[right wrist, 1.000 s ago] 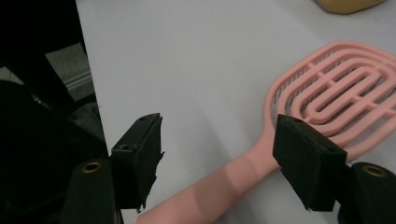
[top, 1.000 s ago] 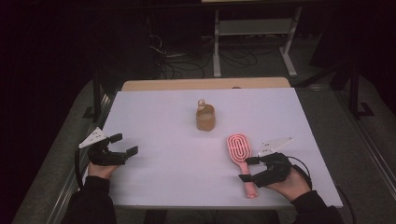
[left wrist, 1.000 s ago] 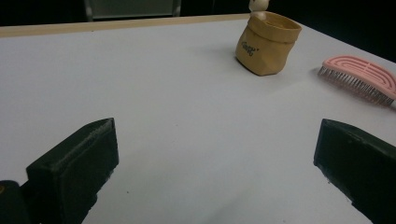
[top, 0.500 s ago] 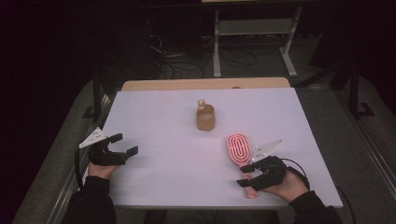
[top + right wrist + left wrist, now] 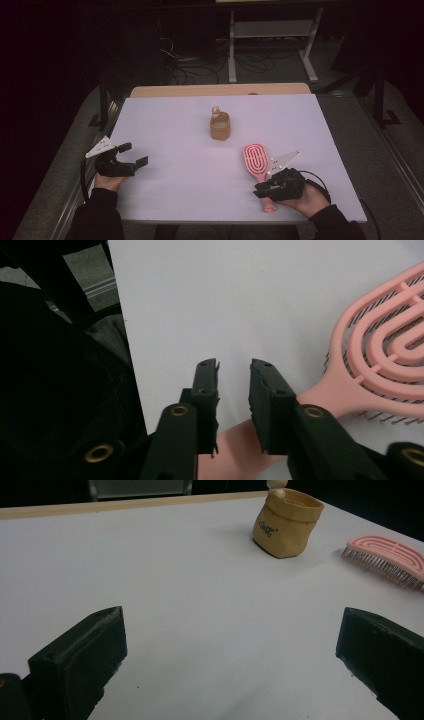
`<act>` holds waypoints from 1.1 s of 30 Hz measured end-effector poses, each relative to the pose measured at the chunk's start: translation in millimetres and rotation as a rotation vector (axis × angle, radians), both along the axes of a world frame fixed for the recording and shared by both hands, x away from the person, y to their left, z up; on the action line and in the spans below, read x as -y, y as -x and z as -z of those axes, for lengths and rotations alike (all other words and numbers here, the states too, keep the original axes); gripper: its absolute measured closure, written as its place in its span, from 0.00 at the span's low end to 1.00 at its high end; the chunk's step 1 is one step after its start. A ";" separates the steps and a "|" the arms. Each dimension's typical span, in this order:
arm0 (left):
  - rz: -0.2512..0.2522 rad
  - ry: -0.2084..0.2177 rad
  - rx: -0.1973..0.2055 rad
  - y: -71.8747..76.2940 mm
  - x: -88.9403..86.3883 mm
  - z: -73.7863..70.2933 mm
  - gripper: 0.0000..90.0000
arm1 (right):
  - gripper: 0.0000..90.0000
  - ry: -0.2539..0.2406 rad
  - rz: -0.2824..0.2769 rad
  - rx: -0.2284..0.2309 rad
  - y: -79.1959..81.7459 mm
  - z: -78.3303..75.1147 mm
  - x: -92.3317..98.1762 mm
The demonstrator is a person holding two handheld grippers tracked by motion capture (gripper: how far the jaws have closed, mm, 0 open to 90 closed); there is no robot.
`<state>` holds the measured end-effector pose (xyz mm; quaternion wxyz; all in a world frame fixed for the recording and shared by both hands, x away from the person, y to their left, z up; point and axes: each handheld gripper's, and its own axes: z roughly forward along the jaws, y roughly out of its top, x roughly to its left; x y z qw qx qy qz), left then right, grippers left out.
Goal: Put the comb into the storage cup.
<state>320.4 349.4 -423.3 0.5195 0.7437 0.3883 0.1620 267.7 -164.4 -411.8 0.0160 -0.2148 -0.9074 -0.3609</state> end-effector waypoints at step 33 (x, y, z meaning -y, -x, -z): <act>0.030 -0.009 -0.013 -3.7 3.1 2.4 0.00 | 0.98 0.136 -0.013 -0.030 2.1 12.1 -9.5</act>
